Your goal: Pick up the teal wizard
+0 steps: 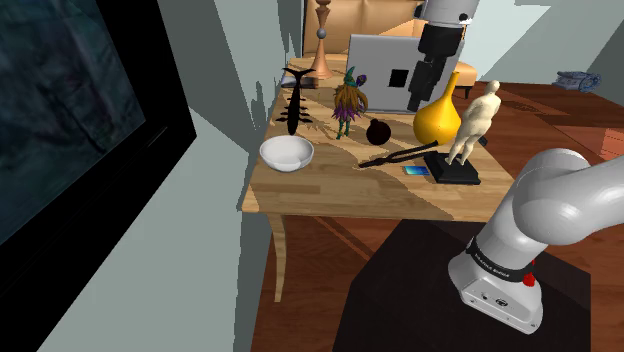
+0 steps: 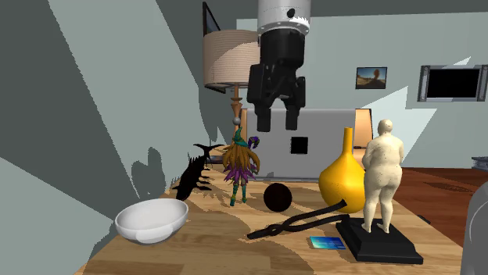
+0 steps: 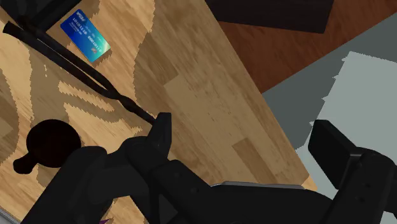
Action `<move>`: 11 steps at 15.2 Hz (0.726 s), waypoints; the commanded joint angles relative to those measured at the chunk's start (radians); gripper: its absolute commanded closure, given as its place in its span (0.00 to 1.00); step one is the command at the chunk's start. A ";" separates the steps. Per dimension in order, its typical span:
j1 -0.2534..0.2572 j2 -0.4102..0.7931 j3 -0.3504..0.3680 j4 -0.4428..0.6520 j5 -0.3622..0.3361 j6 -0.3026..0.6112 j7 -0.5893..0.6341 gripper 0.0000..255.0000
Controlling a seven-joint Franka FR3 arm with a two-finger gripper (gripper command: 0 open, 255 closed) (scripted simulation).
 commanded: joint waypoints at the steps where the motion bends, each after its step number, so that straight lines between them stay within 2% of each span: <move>1: 0.000 0.000 0.000 0.000 0.000 0.000 0.000 0.00; 6: 0.005 0.120 -0.106 0.051 -0.066 0.094 -0.188 0.00; 11: 0.024 0.268 -0.206 0.142 -0.094 0.180 -0.373 0.00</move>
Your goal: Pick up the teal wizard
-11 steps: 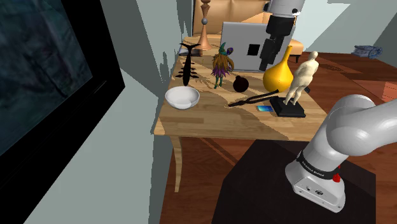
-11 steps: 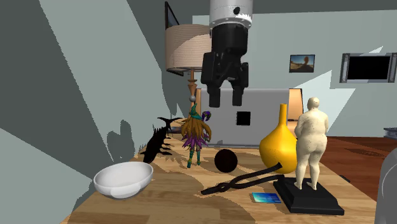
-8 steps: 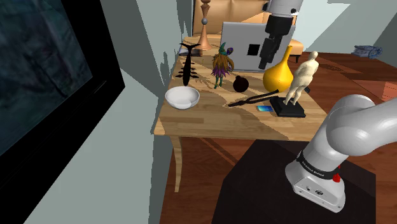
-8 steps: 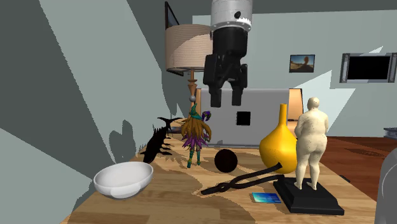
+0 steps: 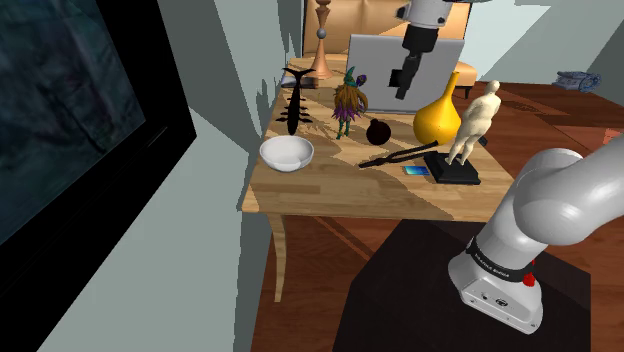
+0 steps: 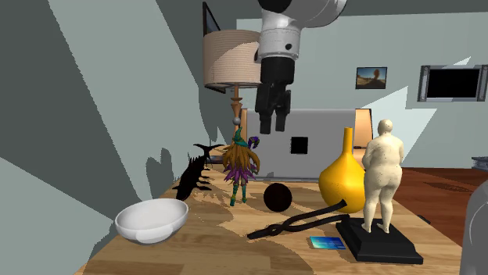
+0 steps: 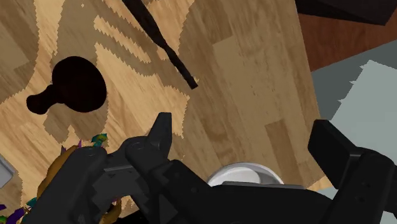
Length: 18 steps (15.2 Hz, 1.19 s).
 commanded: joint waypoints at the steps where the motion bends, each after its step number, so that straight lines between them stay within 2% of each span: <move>1: 0.011 0.063 -0.037 0.046 -0.003 0.030 -0.077 0.00; 5: 0.033 0.201 -0.109 0.151 0.014 0.081 -0.229 0.00; 9: 0.051 0.351 -0.171 0.281 0.064 0.113 -0.387 0.00; 14: 0.051 0.557 -0.226 0.481 0.168 0.118 -0.587 0.00; 18: 0.017 0.734 -0.239 0.678 0.268 0.086 -0.734 0.00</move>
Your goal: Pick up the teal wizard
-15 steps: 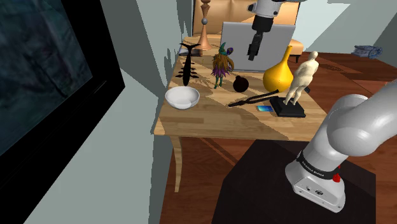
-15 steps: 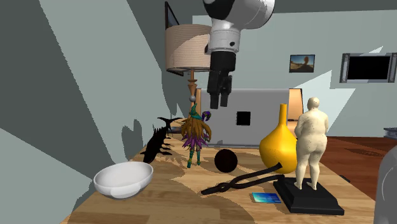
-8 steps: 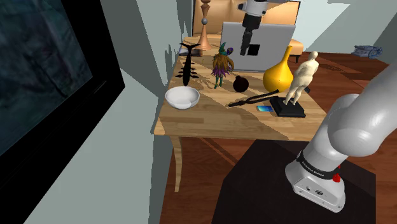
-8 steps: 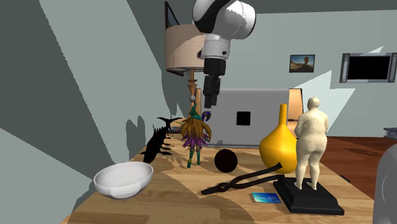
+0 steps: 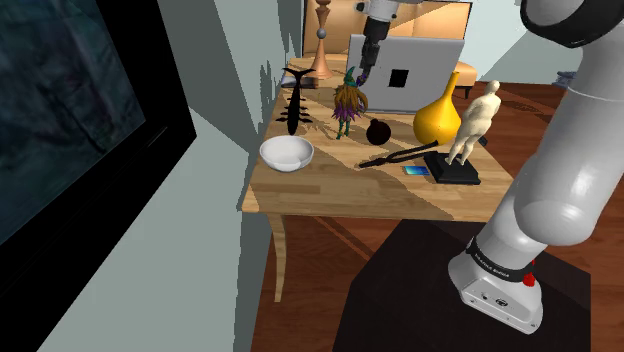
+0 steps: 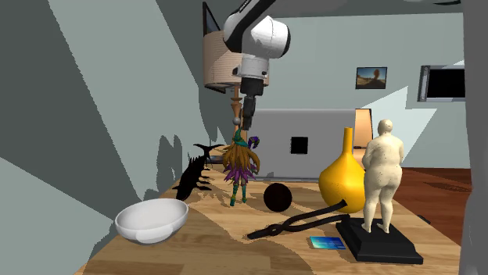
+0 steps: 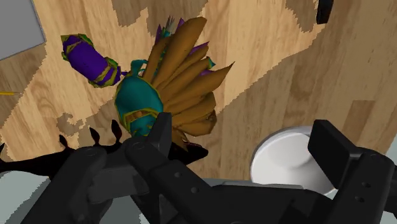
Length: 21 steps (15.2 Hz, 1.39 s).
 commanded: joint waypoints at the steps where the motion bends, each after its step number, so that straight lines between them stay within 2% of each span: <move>1: -0.023 0.097 0.000 0.112 0.053 -0.023 -0.072 0.00; 5: -0.096 0.289 0.023 0.373 0.144 -0.096 -0.181 0.00; 6: -0.107 0.310 0.028 0.405 0.152 -0.106 -0.189 0.00; 13: -0.092 0.301 0.032 0.289 0.153 -0.001 -0.206 0.00; 15: -0.092 0.301 0.032 0.289 0.153 -0.001 -0.206 0.00; 16: -0.091 0.299 0.032 0.286 0.153 0.000 -0.205 1.00; 21: -0.091 0.300 0.032 0.288 0.153 0.000 -0.206 1.00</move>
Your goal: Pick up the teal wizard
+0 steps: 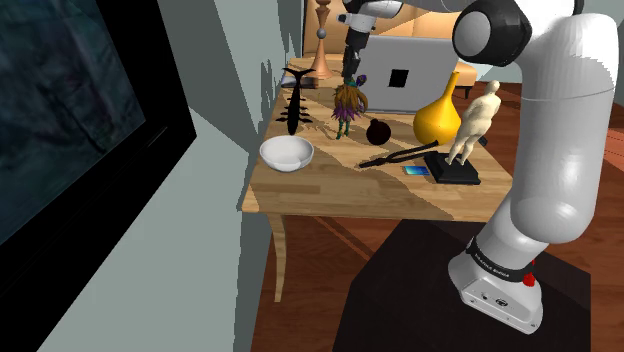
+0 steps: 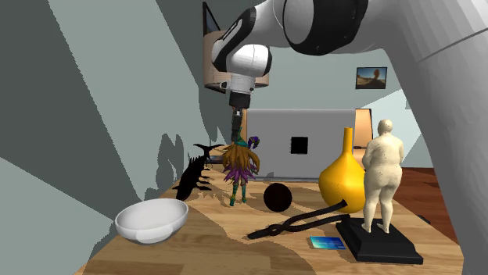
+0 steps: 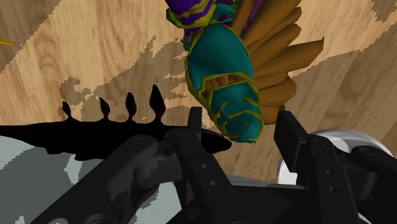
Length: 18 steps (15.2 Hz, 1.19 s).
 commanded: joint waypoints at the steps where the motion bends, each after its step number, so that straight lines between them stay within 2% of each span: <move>1: 0.000 0.001 0.000 -0.001 0.000 0.000 0.000 1.00; 6: -0.004 0.002 -0.001 0.028 -0.002 -0.028 0.005 1.00; 18: -0.040 0.035 -0.002 0.242 0.005 -0.206 0.031 1.00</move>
